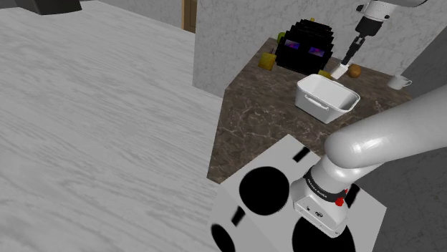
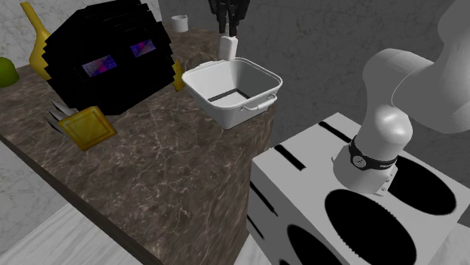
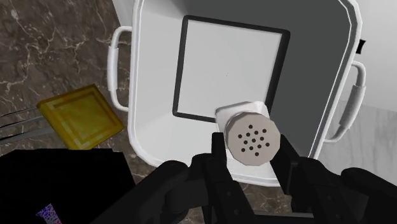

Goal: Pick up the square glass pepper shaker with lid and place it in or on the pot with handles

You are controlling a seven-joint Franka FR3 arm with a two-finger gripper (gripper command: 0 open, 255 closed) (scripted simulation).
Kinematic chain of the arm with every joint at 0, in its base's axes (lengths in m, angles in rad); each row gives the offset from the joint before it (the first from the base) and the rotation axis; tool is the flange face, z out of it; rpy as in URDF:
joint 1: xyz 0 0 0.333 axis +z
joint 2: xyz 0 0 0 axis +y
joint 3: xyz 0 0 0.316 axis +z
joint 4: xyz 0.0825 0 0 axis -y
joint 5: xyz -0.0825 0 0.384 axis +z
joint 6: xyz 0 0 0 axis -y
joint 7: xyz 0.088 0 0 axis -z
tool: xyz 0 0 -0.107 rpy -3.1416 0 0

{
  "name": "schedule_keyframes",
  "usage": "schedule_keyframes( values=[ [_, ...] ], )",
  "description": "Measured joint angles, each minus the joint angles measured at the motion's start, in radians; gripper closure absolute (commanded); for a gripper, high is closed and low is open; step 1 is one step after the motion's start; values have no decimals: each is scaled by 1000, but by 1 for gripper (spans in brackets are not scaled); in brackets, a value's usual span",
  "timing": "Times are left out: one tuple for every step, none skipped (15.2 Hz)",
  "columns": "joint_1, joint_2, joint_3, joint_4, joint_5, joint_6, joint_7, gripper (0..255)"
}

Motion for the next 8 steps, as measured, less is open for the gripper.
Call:
schedule_keyframes(
  values=[
    [0,1,-1,-11,0,12,1,255],
    [-1,3,-6,-24,-1,27,-1,255],
    [-3,0,-7,-41,-4,42,0,255],
    [-3,2,-8,-54,-4,56,2,255],
    [-3,3,-10,-67,-5,69,2,255],
    [-4,2,-10,-78,-6,80,4,255],
    [-3,9,-15,-87,-5,95,2,255],
    [-5,9,-18,-99,-7,108,0,255]
  ],
)
